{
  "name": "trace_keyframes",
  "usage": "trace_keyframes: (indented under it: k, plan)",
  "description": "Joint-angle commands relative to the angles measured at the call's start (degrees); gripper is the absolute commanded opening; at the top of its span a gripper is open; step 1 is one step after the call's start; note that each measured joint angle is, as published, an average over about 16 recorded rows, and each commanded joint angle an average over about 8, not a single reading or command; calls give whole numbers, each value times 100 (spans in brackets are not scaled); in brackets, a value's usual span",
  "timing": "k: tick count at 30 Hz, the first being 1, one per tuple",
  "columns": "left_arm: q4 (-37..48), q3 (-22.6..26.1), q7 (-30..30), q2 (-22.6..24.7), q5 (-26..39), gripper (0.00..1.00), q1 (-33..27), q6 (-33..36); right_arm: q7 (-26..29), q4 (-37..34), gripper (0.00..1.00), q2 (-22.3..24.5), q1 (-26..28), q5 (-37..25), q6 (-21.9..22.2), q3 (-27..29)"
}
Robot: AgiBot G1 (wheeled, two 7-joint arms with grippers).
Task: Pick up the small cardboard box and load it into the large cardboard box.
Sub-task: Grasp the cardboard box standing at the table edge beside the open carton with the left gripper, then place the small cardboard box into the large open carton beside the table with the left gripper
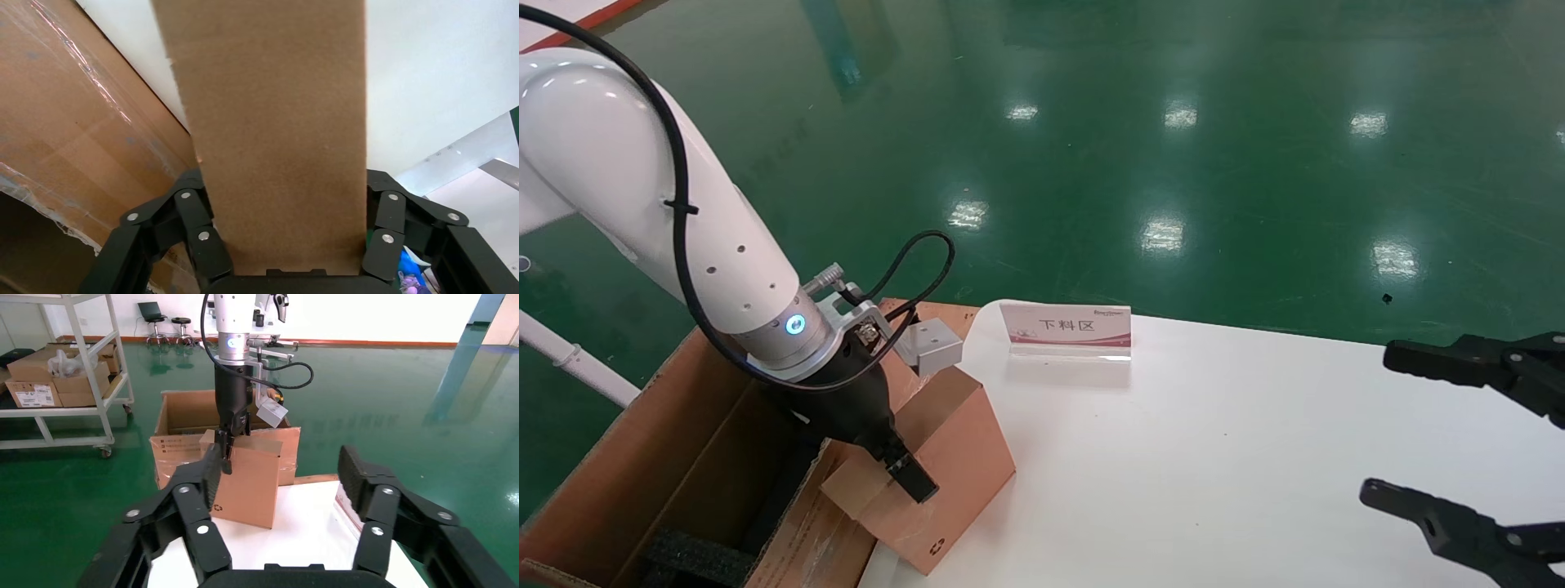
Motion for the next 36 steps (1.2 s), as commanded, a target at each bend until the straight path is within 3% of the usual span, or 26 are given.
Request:
trace_keyframes:
  k: [1,8,15,29,36]
  plan:
    - [1,0,0,0,1,0,3,-4,0,0,0,0,0,0,0,0]
    - [-29,-21,-9,-6,9,0,-67,10,0,-1,0,0,1,0,0,-1]
    - [-283,-155,-181,-82,36,0,-593,192,-2,-3,0,0,2,1,-1,-3]
    - [-376,-651,-313,-480,-45,0,-2553,1274,-5,-4,0,2,4,4,1,-8]
    - [-320,-211,-407,-505,84,0,-3493,1755,-6,-4,0,3,4,6,2,-10]
